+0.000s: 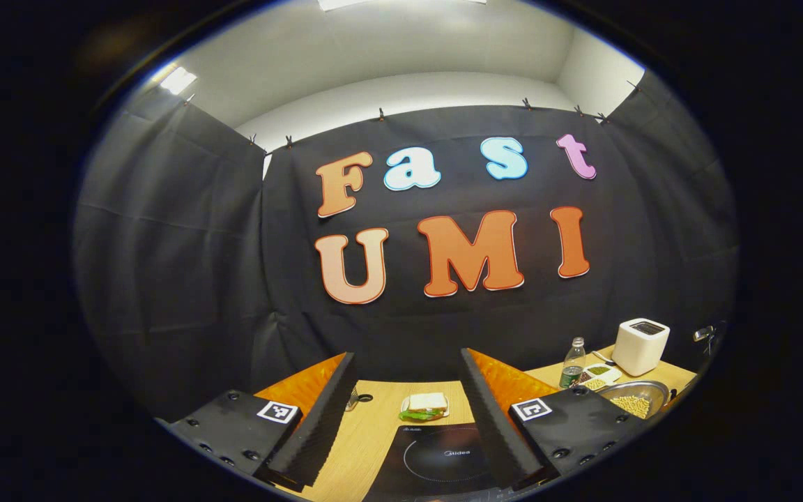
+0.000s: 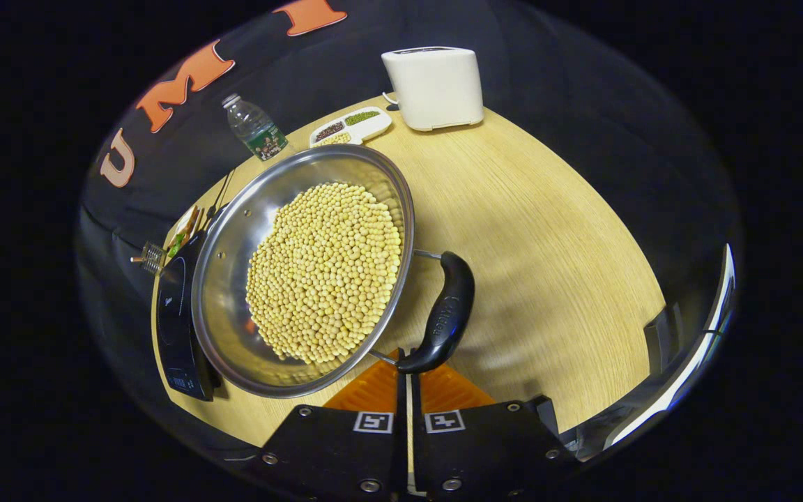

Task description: First push the handle of the pot to place it horizontally, then grasp the pot with both hands and set it on the induction cooktop.

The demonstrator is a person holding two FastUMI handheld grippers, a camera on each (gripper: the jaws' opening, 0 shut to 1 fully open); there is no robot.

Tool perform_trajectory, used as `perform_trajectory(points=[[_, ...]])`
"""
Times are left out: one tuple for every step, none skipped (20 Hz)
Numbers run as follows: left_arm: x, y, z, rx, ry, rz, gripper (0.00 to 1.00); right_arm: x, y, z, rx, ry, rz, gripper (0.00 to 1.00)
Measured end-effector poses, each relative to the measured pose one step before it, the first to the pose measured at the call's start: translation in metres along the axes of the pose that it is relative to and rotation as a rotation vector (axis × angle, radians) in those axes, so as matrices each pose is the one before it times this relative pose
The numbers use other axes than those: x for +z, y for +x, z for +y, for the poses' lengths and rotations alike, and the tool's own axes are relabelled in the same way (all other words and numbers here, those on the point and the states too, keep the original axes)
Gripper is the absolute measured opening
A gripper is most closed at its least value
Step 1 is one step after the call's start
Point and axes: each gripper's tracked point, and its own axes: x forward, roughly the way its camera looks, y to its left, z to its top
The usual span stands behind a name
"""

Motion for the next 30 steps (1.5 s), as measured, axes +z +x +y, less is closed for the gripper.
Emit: perform_trajectory(points=[[-0.00115, 0.00115, 0.00207, 0.00349, -0.00043, 0.00605, 0.99, 0.00283, -0.00111, -0.00488, -0.00847, 0.00001, -0.00235, 0.02], [0.0016, 0.0019, 0.00251, 0.0059, 0.00235, -0.00048, 0.99, 0.00351, 0.00005, -0.00273, -0.00778, 0.0031, -0.00372, 0.02], [0.00184, -0.00052, 0.00108, 0.00535, 0.00193, -0.00396, 0.93, 0.00266, -0.00016, -0.00221, -0.00829, 0.00339, -0.00479, 0.02], [0.00192, 0.0005, 0.0002, 0.00279, 0.00264, -0.00463, 0.95, 0.00585, 0.00316, -0.00136, -0.00917, 0.00029, -0.00433, 0.02], [0.00098, -0.00045, 0.00057, 0.00145, 0.00242, -0.00389, 0.95, 0.00415, 0.00274, -0.00049, -0.0082, 0.00018, -0.00213, 0.02], [0.00159, 0.00039, -0.0002, 0.0003, 0.0028, -0.00258, 0.95, 0.00524, 0.00292, 0.00087, -0.00854, 0.00204, -0.00177, 0.02], [-0.00094, -0.00008, -0.00006, -0.00001, 0.0021, 0.00123, 0.96, 0.00368, 0.00181, -0.00124, -0.00588, 0.0012, -0.00236, 0.02], [-0.00064, -0.00052, -0.00095, -0.00251, 0.00064, 0.00387, 0.99, 0.00458, 0.00267, -0.00154, -0.00486, 0.00541, -0.00375, 0.02], [-0.00014, -0.00124, -0.00213, -0.00699, -0.00242, 0.0018, 0.99, 0.00378, 0.00102, -0.00095, -0.00248, 0.00287, -0.00138, 0.02], [-0.00019, 0.00048, -0.00296, -0.00951, -0.00282, 0.00324, 0.99, 0.00456, 0.00196, -0.00048, -0.00352, 0.00567, -0.00151, 0.01], [0.00019, 0.00034, -0.00121, -0.00671, -0.00096, 0.00453, 0.99, 0.0043, 0.00186, -0.00106, -0.00297, 0.00425, -0.00175, 0.01], [-0.00093, 0.00189, -0.00029, -0.0014, 0.00231, 0.00361, 0.99, 0.00439, 0.00032, -0.00185, -0.0017, 0.00741, -0.0027, 0.01], [-0.00068, 0.00181, 0.00105, 0.00328, 0.00534, 0.00177, 0.99, 0.00378, 0.00175, -0.00081, 0.00002, 0.00742, -0.00067, 0.01], [-0.00003, 0.00291, 0.00114, 0.00469, 0.0058, 0.00123, 0.93, 0.00468, 0.00249, -0.0008, -0.00576, 0.00745, -0.00324, 0.01], [-0.00166, 0.00148, -0.00057, 0.00207, 0.00351, 0.0021, 0.93, 0.00515, 0.00298, -0.00203, -0.00964, 0.00241, -0.00646, 0.01], [0.00014, 0.00257, -0.00092, 0.00124, 0.00199, 0.00184, 0.96, 0.00597, 0.0015, -0.00384, -0.01567, 0.00119, -0.01007, 0.01], [-0.00174, 0.00226, -0.00074, 0.00015, 0.00349, 0.0026, 0.96, 0.00504, 0.00173, -0.00255, -0.01144, 0.00402, -0.00761, 0.01], [-0.0016, 0.00304, -0.00077, 0.00301, 0.0036, 0.00202, 0.93, 0.00429, 0.00183, 0.00036, 0.00049, 0.01129, -0.00171, 0.01], [-0.00296, 0.00182, -0.00079, 0.00241, 0.00667, 0.00443, 0.93, 0.00287, 0.00085, 0.0001, 0.00284, 0.01066, 0.00092, 0.01], [-0.00152, 0.00287, -0.00221, -0.00228, 0.00614, 0.00609, 0.96, 0.00387, 0.00057, -0.00019, 0.00155, 0.00476, 0.0008, 0.01], [-0.00328, 0.001, -0.00399, -0.00728, 0.00291, 0.00613, 0.93, 0.00401, 0.0016, -0.00029, -0.00143, -0.00105, -0.00358, 0.01], [-0.00136, 0.00286, -0.00468, -0.00857, 0.00101, 0.00587, 0.93, 0.00533, 0.00263, 0.00196, -0.00053, 0.00183, -0.00169, 0.01], [-0.00179, 0.00283, -0.00208, -0.0052, 0.00055, 0.0053, 0.96, 0.00422, 0.00147, -0.00095, -0.00174, 0.00317, -0.00059, 0.0], [-0.00125, 0.00239, -0.00218, -0.00265, 0.00048, 0.00251, 0.96, 0.00484, 0.00042, -0.00088, -0.00144, 0.00626, -0.00266, 0.0], [-0.00082, 0.00196, -0.00086, -0.002, 0.00104, 0.00208, 0.96, 0.00619, 0.00169, -0.00041, 0.0007, 0.0022, -0.00494, 0.0], [-0.00027, 0.00098, -0.00186, -0.00394, 0.00125, 0.00021, 0.96, 0.0059, 0.00364, 0.00145, 0.00257, -0.0024, -0.00346, 0.0], [-0.00192, 0.00244, -0.00095, -0.00622, 0.00194, 0.00319, 0.93, 0.00576, 0.00372, 0.0027, 0.0043, -0.01135, -0.01111, 0.0], [-0.00272, 0.00276, 0.00101, 0.00081, 0.00158, 0.00661, 0.96, 0.00512, 0.00584, 0.00357, 0.00091, 0.00073, -0.00545, 0.01], [-0.00087, 0.00276, 0.00305, 0.00299, 0.00258, 0.00535, 0.94, 0.0028, 0.00348, 0.00135, 0.00057, 0.00059, -0.00382, 0.01], [-0.00124, 0.00319, 0.00312, 0.00682, 0.00207, 0.00473, 0.93, 0.00336, 0.001, 0.00193, 0.00365, -0.00065, -0.00213, 0.0]])
